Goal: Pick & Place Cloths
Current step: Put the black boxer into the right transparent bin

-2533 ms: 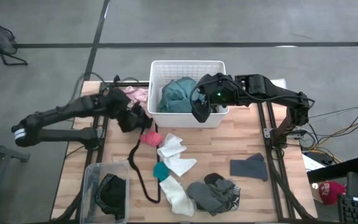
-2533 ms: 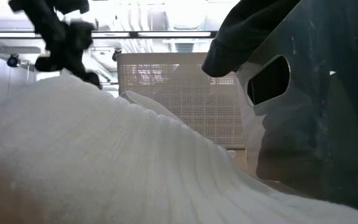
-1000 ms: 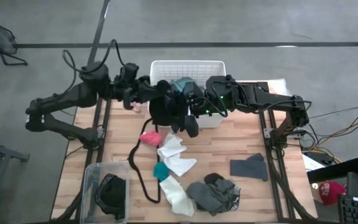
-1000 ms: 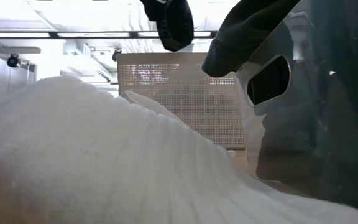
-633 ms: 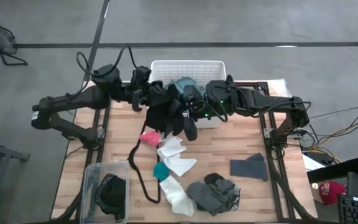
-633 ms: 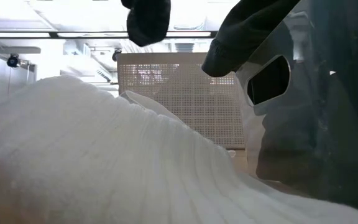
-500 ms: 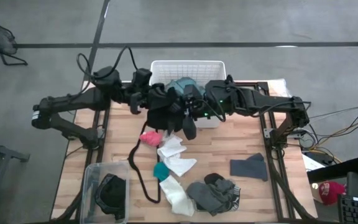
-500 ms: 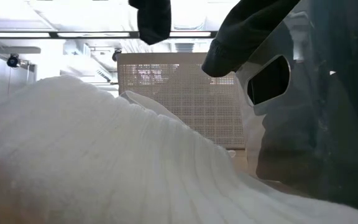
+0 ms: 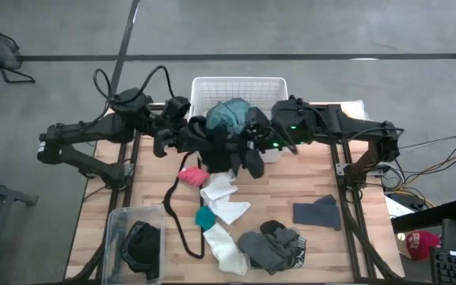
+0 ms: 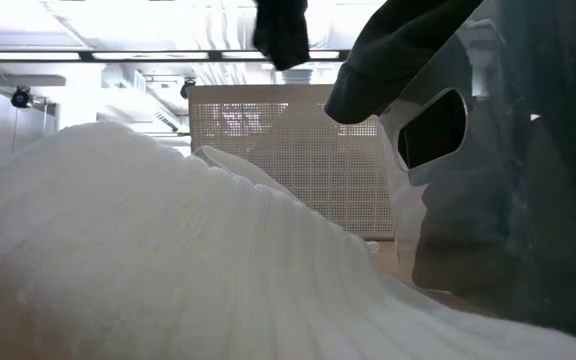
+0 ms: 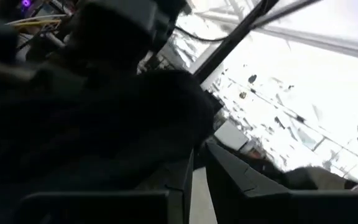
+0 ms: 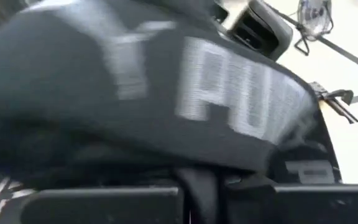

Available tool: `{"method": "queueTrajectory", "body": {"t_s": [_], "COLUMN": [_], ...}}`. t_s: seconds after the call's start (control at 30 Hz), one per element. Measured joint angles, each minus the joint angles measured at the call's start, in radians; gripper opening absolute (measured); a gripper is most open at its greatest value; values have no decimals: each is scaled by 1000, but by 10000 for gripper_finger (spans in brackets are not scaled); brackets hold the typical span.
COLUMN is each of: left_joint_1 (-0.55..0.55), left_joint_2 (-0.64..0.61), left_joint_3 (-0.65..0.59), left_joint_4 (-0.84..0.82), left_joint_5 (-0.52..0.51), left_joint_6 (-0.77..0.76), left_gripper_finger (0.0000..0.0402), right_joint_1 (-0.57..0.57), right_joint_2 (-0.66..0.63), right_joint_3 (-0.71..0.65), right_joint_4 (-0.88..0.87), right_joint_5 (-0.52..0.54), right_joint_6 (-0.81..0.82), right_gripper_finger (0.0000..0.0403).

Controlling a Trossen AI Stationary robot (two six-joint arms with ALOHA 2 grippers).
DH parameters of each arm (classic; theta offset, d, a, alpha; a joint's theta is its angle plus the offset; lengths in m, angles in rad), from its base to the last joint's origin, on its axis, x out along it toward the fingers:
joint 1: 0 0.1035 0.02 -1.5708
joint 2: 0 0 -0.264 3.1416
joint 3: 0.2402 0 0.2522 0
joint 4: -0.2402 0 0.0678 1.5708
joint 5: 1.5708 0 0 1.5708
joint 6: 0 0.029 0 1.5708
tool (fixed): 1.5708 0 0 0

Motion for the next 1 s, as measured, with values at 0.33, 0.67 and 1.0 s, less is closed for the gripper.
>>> {"method": "queueTrajectory", "body": {"t_s": [0.33,0.67,1.0], "left_joint_1": [4,5,5], "left_joint_2": [-13,-14,-14], "left_joint_3": [0,0,0], "left_joint_4": [-95,-105,-106], "left_joint_5": [-5,-42,-78], "left_joint_6": [67,141,124], "left_gripper_finger": [46,46,46], "right_joint_1": [82,258,413], "right_joint_2": [-107,-120,-32], "right_joint_3": [2,-7,-66], "right_joint_4": [-83,-362,-367], "right_joint_5": [-27,-61,-89], "right_joint_6": [55,263,438], "right_gripper_finger": [9,9,9]}}
